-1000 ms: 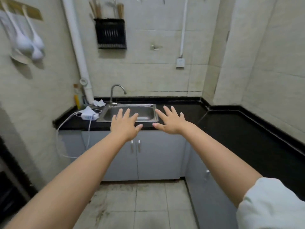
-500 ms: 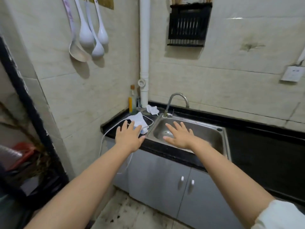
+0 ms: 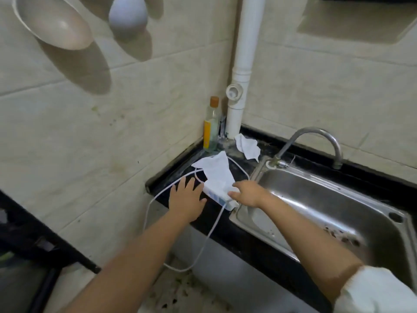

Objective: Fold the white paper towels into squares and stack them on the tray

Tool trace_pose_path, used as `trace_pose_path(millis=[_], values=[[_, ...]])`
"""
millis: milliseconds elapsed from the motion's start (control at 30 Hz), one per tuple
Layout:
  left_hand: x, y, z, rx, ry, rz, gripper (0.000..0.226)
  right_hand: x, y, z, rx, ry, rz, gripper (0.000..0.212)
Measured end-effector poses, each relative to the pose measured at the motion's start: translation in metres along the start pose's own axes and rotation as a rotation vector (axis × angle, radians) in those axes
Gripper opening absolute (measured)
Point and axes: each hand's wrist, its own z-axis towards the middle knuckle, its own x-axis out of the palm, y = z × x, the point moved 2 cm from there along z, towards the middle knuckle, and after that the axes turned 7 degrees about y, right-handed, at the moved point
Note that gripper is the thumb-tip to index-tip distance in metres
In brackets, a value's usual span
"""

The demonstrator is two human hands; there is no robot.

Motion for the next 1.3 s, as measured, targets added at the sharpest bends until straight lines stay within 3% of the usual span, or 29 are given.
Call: trace_pose_path(millis=[200, 333, 533, 700, 800, 867, 1000, 1100, 1133, 1200, 1233, 1300], values=[[0.017, 0.015, 0.06, -0.041, 0.078, -0.04, 0.053, 0.006, -0.013, 0.099, -0.005, -0.006, 0.209, 0.052], [0.018, 0.014, 0.101, -0.051, 0.083, -0.065, 0.051, 0.013, -0.026, 0.149, -0.056, 0.113, 0.22, 0.058], [0.025, -0.002, 0.163, 0.019, 0.085, -0.036, 0.047, 0.004, -0.041, 0.169, -0.222, 0.117, 0.237, 0.027], [0.016, -0.019, 0.183, 0.127, -0.035, -0.1, 0.033, -0.037, -0.065, 0.133, -0.403, 0.085, 0.238, 0.028], [-0.004, -0.025, 0.182, 0.243, -0.104, -0.162, 0.027, -0.061, -0.085, 0.106, -0.398, -0.031, 0.262, 0.028], [-0.02, -0.029, 0.173, 0.255, -0.101, -0.203, 0.037, -0.077, -0.094, 0.085, -0.382, -0.151, 0.298, 0.025], [-0.048, -0.054, 0.143, 0.383, -0.185, -0.244, 0.051, -0.093, -0.118, 0.021, -0.266, -0.419, 0.398, 0.02], [-0.053, -0.095, 0.119, 0.523, -0.178, -0.242, 0.036, -0.086, -0.141, -0.048, -0.13, -0.629, 0.539, 0.017], [-0.05, -0.115, 0.106, 0.589, -0.145, -0.243, 0.048, -0.079, -0.147, -0.073, -0.087, -0.668, 0.565, 0.016], [-0.037, -0.162, 0.074, 0.734, -0.072, -0.228, 0.083, -0.06, -0.155, -0.118, -0.021, -0.672, 0.559, 0.015], [-0.028, -0.194, 0.054, 0.828, -0.094, -0.223, 0.088, -0.048, -0.159, -0.145, 0.016, -0.659, 0.551, 0.014], [-0.01, -0.245, 0.019, 0.943, -0.151, -0.249, 0.072, -0.031, -0.166, -0.182, 0.09, -0.609, 0.524, 0.014]])
